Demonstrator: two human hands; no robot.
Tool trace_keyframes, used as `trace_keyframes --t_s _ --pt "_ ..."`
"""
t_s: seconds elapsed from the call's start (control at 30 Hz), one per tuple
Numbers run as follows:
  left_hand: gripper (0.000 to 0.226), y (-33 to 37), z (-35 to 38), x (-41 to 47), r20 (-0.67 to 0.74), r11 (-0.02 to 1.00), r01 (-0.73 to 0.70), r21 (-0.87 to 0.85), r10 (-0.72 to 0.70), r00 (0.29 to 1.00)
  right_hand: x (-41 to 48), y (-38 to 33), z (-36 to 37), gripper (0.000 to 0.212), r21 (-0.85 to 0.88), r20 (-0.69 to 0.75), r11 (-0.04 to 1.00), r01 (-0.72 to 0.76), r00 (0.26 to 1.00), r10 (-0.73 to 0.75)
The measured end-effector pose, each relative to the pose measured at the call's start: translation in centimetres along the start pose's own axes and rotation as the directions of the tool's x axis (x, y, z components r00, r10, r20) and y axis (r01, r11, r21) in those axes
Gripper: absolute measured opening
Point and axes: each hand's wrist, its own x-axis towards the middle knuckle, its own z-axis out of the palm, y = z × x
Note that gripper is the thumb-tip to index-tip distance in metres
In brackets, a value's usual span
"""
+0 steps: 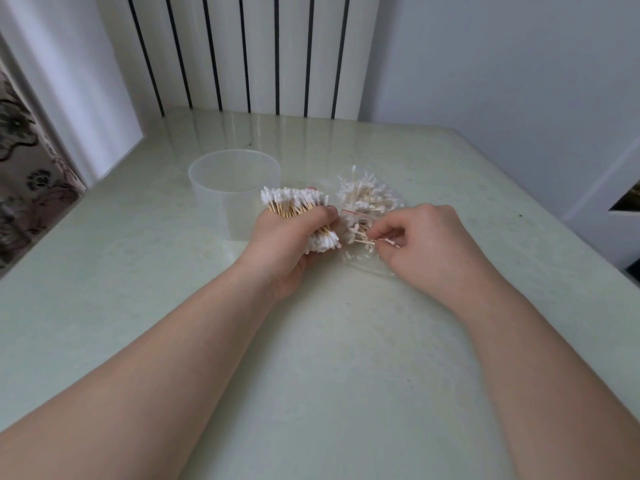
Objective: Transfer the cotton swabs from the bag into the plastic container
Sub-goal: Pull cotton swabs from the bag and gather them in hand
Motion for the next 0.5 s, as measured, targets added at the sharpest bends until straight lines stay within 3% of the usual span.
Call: trace_keyframes --t_s 0.1,0.27,0.5 --pt "0.015 0.03 -0.17 0.22 -0.022 0.999 -0.032 0.008 0.032 0.999 -0.14 -0.25 -0.47 0.021 0.058 -0.033 0.998 -0.024 0.999 0.026" --pt "0.015 0.01 -0.16 0.22 -0.038 0.999 -0.036 -0.008 0.036 0.999 -0.15 -0.24 -0.86 0.023 0.326 -0.093 0.941 -0.092 0.987 0.128" --pt "0.024 0.07 0.04 -0.19 0.052 0.998 -0.067 -0.006 0.067 0.996 0.45 -0.52 -0.69 0.021 0.735 -0.138 0.674 -0.081 0.954 0.265"
